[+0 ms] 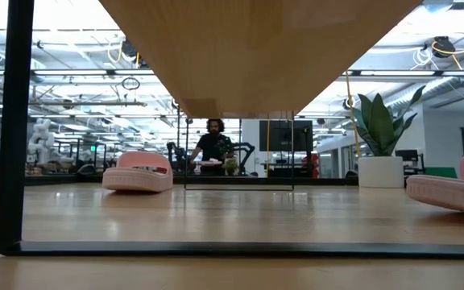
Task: Pick and place slides into the shelf
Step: Put the black slides on the shelf
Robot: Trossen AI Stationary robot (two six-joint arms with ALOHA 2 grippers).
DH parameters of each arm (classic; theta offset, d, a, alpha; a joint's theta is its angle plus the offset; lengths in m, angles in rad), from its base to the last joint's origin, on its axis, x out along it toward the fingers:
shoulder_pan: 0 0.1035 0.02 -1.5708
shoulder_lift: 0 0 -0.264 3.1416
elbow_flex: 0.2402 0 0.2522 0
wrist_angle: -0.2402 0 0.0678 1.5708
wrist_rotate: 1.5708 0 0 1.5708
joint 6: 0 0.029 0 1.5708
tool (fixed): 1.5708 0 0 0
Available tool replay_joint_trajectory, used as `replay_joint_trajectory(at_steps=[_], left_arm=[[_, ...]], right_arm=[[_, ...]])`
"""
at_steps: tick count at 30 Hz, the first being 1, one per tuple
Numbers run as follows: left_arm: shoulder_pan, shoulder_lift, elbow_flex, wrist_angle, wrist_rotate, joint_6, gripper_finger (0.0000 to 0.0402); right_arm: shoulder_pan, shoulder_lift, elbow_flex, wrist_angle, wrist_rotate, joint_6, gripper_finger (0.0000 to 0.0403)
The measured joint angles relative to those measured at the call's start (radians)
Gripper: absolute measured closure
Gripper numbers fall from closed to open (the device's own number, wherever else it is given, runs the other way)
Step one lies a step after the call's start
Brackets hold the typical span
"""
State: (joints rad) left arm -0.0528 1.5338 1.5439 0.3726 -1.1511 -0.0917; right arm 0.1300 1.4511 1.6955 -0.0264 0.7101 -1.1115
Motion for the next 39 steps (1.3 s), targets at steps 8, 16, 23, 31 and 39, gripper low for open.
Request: replay_joint_trajectory(at_steps=[8,16,23,31,39], left_arm=[[0.0,0.0,0.0,-0.004,0.027,0.003,0.0401],[0.0,0.023,0.0,0.003,0.091,-0.01,0.0401],[0.0,0.03,0.0,-0.001,0.101,-0.022,0.0401],[0.0,0.03,0.0,-0.001,0.104,-0.023,0.0401],[0.001,0.03,0.0,0.021,0.125,-0.014,0.0401]], right_arm=[[-0.027,0.015,0.0,0.016,-0.002,-0.009,0.0252],[-0.05,0.015,0.0,0.017,-0.002,-0.034,0.0252],[-0.06,0.015,0.0,0.022,0.022,-0.072,0.0253],[-0.061,0.015,0.0,0.022,0.023,-0.082,0.0286],[-0.081,0.017,0.0,-0.005,0.086,-0.136,0.03]])
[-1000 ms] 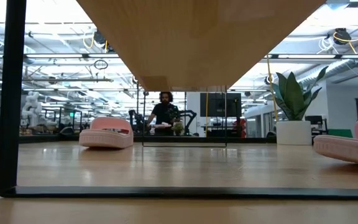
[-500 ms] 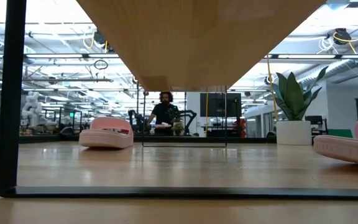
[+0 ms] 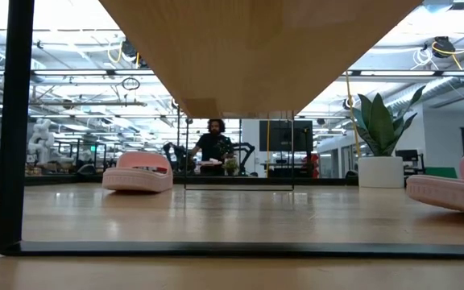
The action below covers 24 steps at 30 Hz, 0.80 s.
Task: Pick and place slides into the shelf
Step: Put the black slides on the shelf
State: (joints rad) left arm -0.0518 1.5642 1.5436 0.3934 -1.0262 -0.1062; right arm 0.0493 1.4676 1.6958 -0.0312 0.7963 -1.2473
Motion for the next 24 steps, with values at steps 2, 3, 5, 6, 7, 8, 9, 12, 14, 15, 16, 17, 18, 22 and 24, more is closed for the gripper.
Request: replay_joint_trajectory(at_steps=[2,3,5,6,7,8,9,12,14,15,16,17,18,22,24], left_arm=[[0.0,0.0,0.0,0.005,0.004,0.009,0.0401],[-0.001,0.0,0.0,0.005,0.003,0.01,0.0401],[-0.001,0.0,0.0,0.002,0.003,0.01,0.0401],[-0.001,0.0,0.0,0.001,0.003,0.012,0.0401],[-0.002,0.0,0.0,0.001,0.002,0.018,0.0401],[-0.002,0.0,0.0,0.001,0.002,0.018,0.0401],[-0.002,0.0,0.0,0.001,0.002,0.018,0.0401],[-0.001,0.0,0.0,0.001,0.004,0.018,0.0401],[-0.001,0.0,0.0,0.001,0.012,0.017,0.0401],[-0.001,0.0,0.0,0.001,0.021,0.017,0.0401],[-0.001,0.0,0.0,0.001,0.027,0.017,0.0402],[-0.001,0.0,0.0,0.001,0.03,0.016,0.0401],[-0.001,0.0,0.0,0.001,0.031,0.015,0.0401],[-0.001,0.0,0.0,-0.003,0.047,0.014,0.0401],[-0.001,0.0,0.0,-0.003,0.064,0.011,0.0397]], right_arm=[[-0.009,0.003,0.0,-0.001,0.012,-0.005,0.03],[-0.009,0.003,0.0,-0.001,0.012,-0.005,0.03],[-0.009,0.003,0.0,0.005,0.01,-0.007,0.03],[-0.009,0.003,0.0,0.006,0.009,-0.007,0.03],[-0.009,0.003,0.0,0.005,0.007,-0.009,0.03],[-0.009,0.003,0.0,0.005,0.007,-0.009,0.03],[-0.009,0.003,0.0,0.005,0.007,-0.009,0.03],[-0.008,0.003,0.0,0.005,0.008,-0.006,0.0301],[-0.008,0.003,0.0,0.005,0.011,-0.004,0.031],[-0.008,0.003,0.0,0.005,0.012,-0.003,0.0318],[-0.008,0.003,0.0,0.005,0.013,-0.003,0.033],[-0.008,0.003,0.0,0.006,0.013,-0.003,0.0345],[-0.008,0.003,0.0,0.006,0.013,-0.003,0.0362],[-0.008,0.003,0.0,0.011,0.02,-0.006,0.0393],[-0.008,0.003,0.0,0.013,0.041,-0.008,0.0397]])
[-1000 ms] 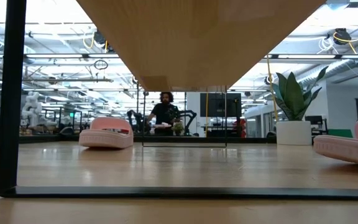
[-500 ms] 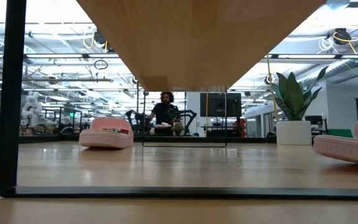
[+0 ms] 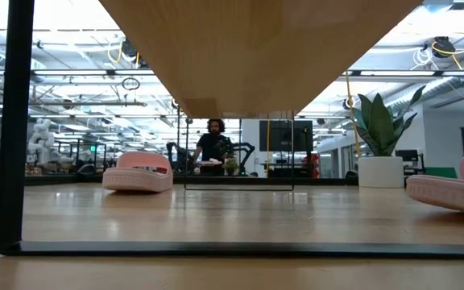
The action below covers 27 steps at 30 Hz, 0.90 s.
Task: Pick and place slides into the shelf
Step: Put the black slides on the shelf
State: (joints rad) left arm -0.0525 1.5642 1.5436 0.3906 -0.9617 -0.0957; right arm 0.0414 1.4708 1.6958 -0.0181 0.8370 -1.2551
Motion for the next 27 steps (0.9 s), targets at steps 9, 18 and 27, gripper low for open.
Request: replay_joint_trajectory(at_steps=[9,18,27], left_arm=[[-0.033,-0.002,0.0,-0.003,0.045,-0.037,0.0348],[-0.166,-0.009,0.0,-0.025,0.079,0.117,0.0315],[-0.385,-0.05,0.0,-0.034,-0.259,0.411,0.0314]], right_arm=[[0.0,-0.006,0.0,-0.003,0.058,-0.021,0.0401],[-0.007,-0.016,-0.001,-0.013,0.067,-0.055,0.0402],[-0.001,-0.054,-0.001,-0.101,-0.038,0.028,0.0402]])
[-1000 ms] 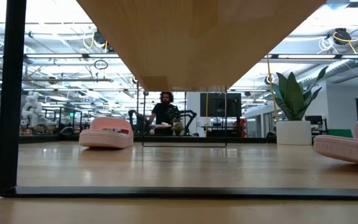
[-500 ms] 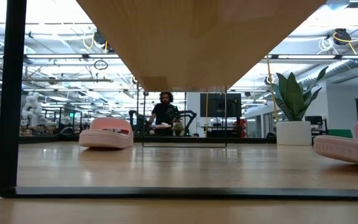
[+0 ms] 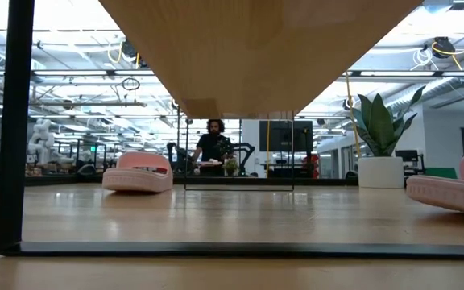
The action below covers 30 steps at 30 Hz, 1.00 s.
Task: Pick and place slides into the shelf
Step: Put the black slides on the shelf
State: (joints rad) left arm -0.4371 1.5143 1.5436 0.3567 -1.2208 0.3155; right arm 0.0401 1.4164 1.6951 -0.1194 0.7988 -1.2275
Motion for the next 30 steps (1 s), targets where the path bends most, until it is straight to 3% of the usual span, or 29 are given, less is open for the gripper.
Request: replay_joint_trajectory(at_steps=[6,13,23,30], left_arm=[[-0.124,-0.012,0.0,0.007,-0.339,0.154,0.0314],[-0.185,-0.014,0.001,0.002,-0.347,0.205,0.0314],[-0.191,-0.013,0.001,-0.033,-0.349,0.238,0.0314],[-0.21,-0.013,0.001,-0.039,-0.351,0.312,0.0314]], right_arm=[[0.014,-0.021,0.001,-0.246,-0.278,0.191,0.0402],[-0.007,-0.061,0.0,-0.421,-0.694,0.401,0.0402],[-0.162,-0.08,0.001,-0.476,-1.367,0.58,0.0403],[-0.219,-0.037,-0.058,-0.364,-1.587,0.59,0.0403]])
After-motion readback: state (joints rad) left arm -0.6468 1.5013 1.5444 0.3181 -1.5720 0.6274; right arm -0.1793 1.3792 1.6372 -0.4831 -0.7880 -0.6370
